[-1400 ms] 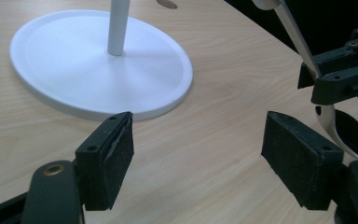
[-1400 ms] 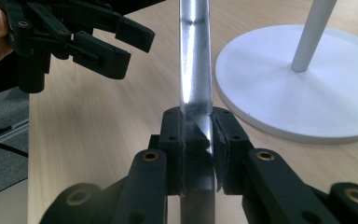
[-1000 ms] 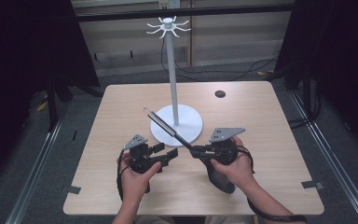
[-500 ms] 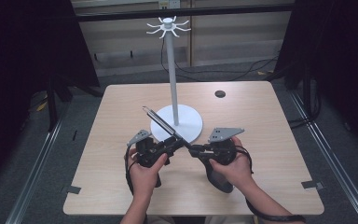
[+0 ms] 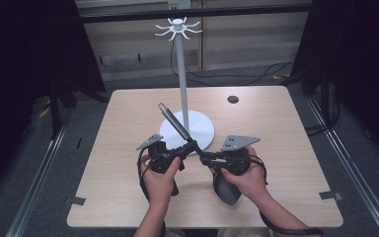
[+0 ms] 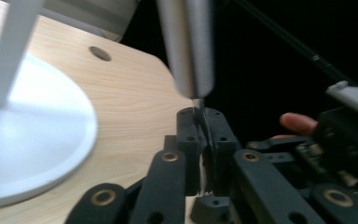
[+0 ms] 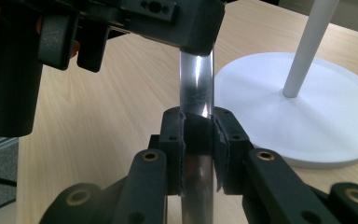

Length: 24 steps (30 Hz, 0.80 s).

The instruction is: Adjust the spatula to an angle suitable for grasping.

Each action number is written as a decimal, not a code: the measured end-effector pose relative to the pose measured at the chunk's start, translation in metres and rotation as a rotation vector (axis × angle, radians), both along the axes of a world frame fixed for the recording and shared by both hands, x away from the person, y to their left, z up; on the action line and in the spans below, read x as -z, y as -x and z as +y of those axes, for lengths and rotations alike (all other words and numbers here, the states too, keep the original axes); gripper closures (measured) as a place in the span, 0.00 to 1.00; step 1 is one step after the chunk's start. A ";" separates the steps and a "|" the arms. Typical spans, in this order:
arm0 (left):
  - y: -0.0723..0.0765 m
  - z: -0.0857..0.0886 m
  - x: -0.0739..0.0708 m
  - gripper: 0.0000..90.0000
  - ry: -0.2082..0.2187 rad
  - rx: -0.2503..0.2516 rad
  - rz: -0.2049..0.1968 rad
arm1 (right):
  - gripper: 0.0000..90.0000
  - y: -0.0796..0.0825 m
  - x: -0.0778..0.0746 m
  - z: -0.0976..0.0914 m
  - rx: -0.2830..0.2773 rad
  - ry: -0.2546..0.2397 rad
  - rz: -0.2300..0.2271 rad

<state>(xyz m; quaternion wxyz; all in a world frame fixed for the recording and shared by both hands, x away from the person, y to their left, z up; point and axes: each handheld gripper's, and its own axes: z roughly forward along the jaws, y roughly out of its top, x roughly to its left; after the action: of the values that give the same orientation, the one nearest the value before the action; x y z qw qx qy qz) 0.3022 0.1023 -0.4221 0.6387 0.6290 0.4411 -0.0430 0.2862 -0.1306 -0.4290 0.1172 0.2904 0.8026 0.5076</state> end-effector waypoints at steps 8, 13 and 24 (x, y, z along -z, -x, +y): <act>0.001 -0.001 -0.020 0.98 -0.050 0.029 -0.071 | 0.84 0.003 -0.009 0.001 0.009 -0.054 -0.029; -0.001 -0.003 -0.025 0.98 -0.081 0.042 -0.087 | 0.84 0.002 -0.009 -0.001 0.008 -0.078 -0.031; -0.008 -0.004 -0.036 0.98 -0.186 0.032 -0.129 | 0.73 0.002 -0.014 -0.015 0.031 -0.106 -0.047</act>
<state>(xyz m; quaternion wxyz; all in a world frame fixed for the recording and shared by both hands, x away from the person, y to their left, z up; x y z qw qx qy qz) 0.3105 0.0983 -0.3857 0.6039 0.6939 0.3912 0.0284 0.2838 -0.1452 -0.4150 0.1282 0.2966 0.7671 0.5542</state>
